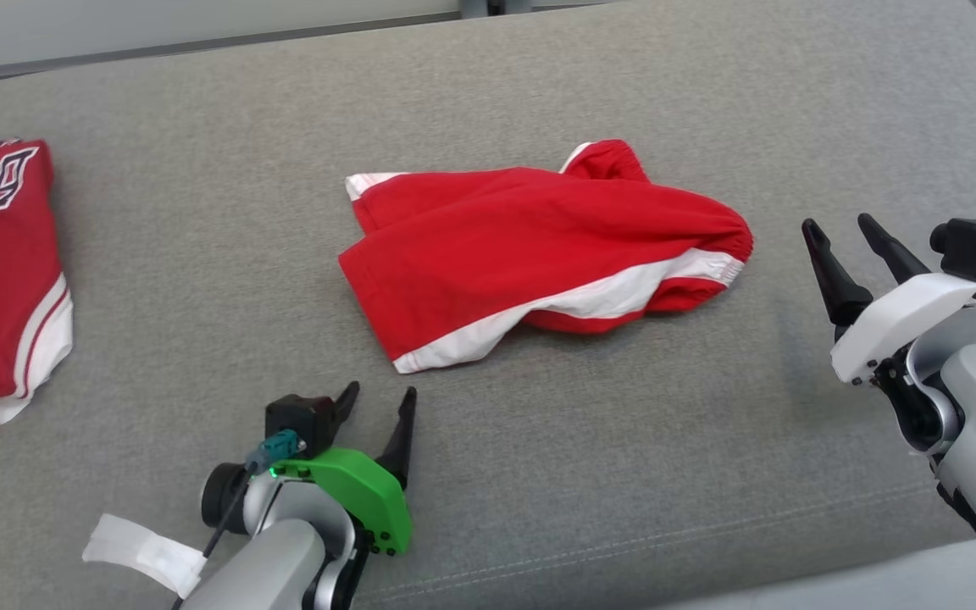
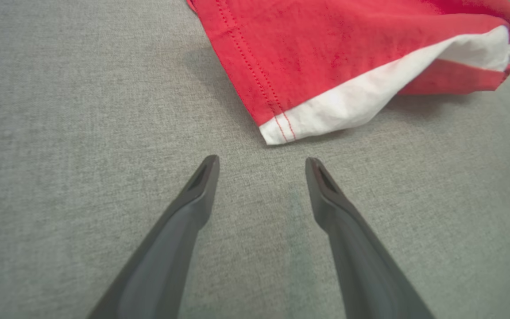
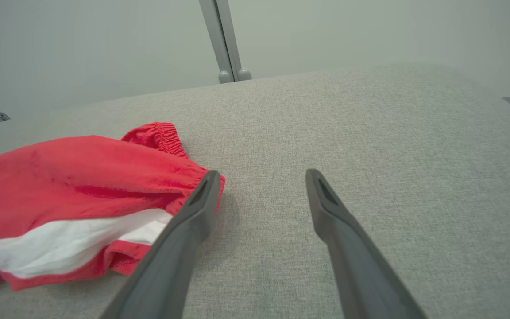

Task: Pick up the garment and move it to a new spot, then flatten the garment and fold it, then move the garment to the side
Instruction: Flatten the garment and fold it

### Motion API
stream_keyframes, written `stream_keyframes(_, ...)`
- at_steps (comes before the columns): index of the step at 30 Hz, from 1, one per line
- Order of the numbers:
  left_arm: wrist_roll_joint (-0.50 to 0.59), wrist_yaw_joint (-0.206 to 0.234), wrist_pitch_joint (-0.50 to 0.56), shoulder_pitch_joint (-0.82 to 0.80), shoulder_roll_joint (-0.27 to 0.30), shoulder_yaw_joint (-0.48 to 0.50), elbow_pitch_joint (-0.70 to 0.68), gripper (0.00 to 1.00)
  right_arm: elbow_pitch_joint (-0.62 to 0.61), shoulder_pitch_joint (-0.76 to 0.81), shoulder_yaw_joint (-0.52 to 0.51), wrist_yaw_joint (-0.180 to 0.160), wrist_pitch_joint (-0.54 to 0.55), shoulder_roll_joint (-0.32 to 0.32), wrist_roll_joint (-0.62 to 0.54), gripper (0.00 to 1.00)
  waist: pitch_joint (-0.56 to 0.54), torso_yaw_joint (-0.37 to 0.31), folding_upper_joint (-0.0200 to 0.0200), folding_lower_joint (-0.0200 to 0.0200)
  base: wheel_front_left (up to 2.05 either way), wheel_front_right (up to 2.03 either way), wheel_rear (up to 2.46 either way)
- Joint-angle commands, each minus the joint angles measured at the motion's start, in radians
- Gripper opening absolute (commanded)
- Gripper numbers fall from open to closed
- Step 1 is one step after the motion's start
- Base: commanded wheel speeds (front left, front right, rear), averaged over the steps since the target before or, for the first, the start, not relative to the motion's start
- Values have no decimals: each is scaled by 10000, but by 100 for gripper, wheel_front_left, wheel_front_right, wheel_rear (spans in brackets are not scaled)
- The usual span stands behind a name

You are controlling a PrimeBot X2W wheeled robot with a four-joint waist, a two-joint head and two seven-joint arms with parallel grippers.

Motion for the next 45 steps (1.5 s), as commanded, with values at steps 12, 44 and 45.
stream_keyframes(12,-143,-802,-404,-836,-75,473,1719,100,-2101,1843,-1295,-7,-324,-107,-419,100,101,-1894,0,0,0,0,0)
stream_keyframes(44,-574,775,2530,1605,2978,488,-3207,100,-4099,4266,-3542,-7,1002,1487,-2463,100,-908,-723,0,0,0,0,0)
stream_keyframes(45,-651,786,2460,1620,2921,530,-3133,100,-4132,4282,-3573,-7,1027,1493,-2489,100,-896,-744,0,0,0,0,0)
